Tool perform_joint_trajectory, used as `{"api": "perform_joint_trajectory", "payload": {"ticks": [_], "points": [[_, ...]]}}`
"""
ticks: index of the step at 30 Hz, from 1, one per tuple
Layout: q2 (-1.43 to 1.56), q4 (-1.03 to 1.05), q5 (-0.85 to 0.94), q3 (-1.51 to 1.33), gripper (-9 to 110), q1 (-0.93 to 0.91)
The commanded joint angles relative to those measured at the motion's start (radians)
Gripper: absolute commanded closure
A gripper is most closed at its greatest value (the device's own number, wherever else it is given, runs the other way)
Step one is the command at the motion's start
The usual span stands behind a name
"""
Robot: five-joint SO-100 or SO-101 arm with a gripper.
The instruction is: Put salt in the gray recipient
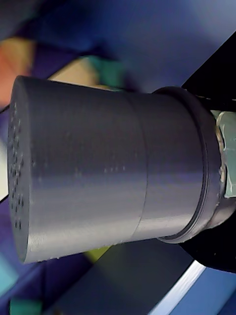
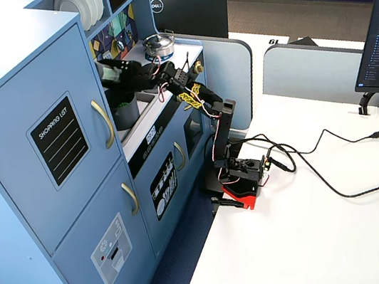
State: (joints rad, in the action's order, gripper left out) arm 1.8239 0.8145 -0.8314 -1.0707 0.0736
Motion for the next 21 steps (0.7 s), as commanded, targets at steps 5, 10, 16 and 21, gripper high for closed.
{"api": "perform_joint_trajectory", "payload": {"ticks": [5,10,16,21], "points": [[-0.049,-0.173,-0.115,0.140,101,0.063],[-0.130,0.167,-0.201,0.287,101,0.000],[-0.121,-0.009,-0.190,0.233,101,0.018],[-0.137,-0.152,-0.112,0.276,101,0.005]]}}
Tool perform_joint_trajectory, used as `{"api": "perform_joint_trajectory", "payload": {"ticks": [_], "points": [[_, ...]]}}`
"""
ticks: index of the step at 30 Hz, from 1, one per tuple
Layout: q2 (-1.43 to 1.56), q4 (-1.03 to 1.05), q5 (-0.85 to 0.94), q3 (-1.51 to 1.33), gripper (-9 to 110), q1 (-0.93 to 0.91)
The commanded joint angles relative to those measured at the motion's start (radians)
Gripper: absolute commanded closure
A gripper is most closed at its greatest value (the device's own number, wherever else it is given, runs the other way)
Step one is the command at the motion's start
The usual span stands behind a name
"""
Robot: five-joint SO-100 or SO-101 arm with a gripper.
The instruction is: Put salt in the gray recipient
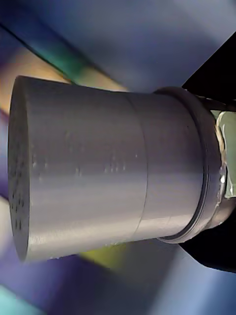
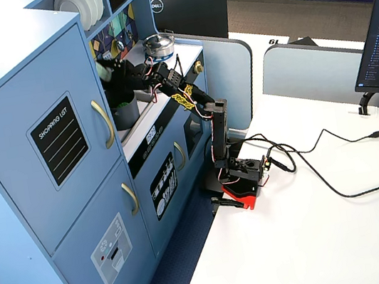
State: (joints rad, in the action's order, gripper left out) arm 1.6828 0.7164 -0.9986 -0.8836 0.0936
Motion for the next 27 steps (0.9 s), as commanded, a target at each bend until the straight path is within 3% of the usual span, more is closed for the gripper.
{"api": "perform_joint_trajectory", "payload": {"ticks": [1,6,9,14,16,22,27], "points": [[0.002,0.018,0.041,0.103,101,-0.031],[0.009,0.341,-0.051,0.069,101,-0.089],[0.025,0.268,-0.051,0.025,101,-0.066],[0.028,-0.048,0.037,0.023,101,-0.028],[0.020,-0.008,0.049,0.048,101,-0.031],[0.028,0.394,-0.032,0.015,101,-0.089],[0.069,0.126,0.020,-0.080,101,-0.038]]}}
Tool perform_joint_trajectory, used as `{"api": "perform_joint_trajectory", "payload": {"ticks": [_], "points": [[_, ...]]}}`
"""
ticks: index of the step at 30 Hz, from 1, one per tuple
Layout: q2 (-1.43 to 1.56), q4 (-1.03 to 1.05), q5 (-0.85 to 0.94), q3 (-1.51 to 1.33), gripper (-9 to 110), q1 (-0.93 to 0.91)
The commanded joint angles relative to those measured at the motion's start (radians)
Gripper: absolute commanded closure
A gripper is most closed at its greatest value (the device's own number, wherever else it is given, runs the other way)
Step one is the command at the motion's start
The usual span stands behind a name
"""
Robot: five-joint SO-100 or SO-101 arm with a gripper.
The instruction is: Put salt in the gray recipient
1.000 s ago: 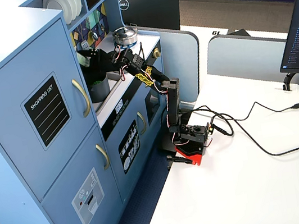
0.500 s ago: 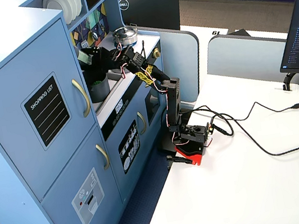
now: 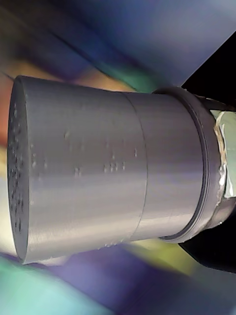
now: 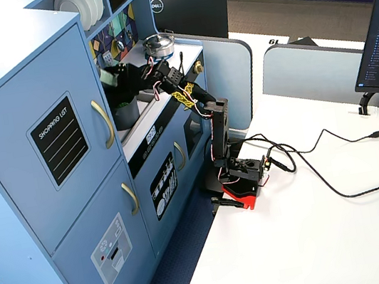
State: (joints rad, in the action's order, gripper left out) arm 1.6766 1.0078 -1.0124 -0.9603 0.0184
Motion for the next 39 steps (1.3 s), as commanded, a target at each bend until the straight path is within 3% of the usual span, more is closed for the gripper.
{"api": "perform_joint_trajectory", "payload": {"ticks": [1,3,7,10,16,21,25,33,39], "points": [[0.074,-0.249,0.067,-0.002,101,0.048],[0.054,-0.336,0.163,0.043,101,0.051],[0.058,-0.252,0.472,0.091,101,-0.084],[0.100,-0.278,0.931,0.048,101,-0.275],[0.077,-0.537,1.925,-0.006,101,-0.696],[0.058,-0.577,2.562,-0.084,101,-0.899],[0.104,-0.634,2.691,-0.276,101,-0.951],[0.158,-0.815,2.675,-0.581,101,-0.954],[0.146,-0.891,2.606,-0.621,101,-0.939]]}}
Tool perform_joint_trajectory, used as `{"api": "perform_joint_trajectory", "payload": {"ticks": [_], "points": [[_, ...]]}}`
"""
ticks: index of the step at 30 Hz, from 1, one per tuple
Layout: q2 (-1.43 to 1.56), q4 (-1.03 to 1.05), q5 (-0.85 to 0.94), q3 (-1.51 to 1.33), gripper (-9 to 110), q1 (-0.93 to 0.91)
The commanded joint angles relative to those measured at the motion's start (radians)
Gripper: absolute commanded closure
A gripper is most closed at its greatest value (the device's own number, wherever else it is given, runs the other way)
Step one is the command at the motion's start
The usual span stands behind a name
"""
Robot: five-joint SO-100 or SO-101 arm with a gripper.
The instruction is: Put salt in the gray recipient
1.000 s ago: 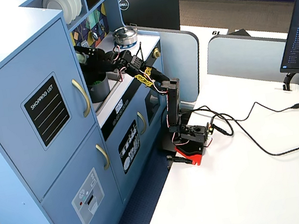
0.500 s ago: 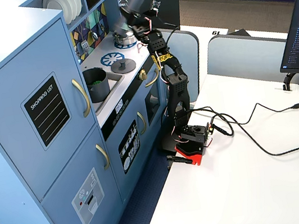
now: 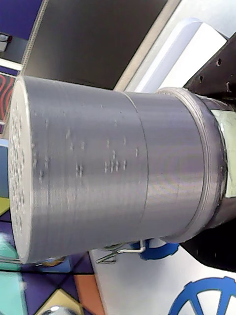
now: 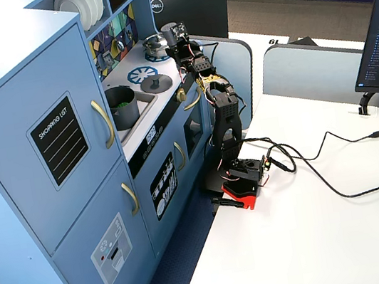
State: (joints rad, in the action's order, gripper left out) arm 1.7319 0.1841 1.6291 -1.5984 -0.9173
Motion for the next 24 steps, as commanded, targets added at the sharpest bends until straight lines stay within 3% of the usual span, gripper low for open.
{"api": "perform_joint_trajectory", "payload": {"ticks": [1,7,24], "points": [[0.086,-0.086,-0.058,0.017,101,0.000],[0.060,-0.227,-0.183,0.005,101,0.011],[0.008,-0.339,-0.175,-0.101,101,0.026]]}}
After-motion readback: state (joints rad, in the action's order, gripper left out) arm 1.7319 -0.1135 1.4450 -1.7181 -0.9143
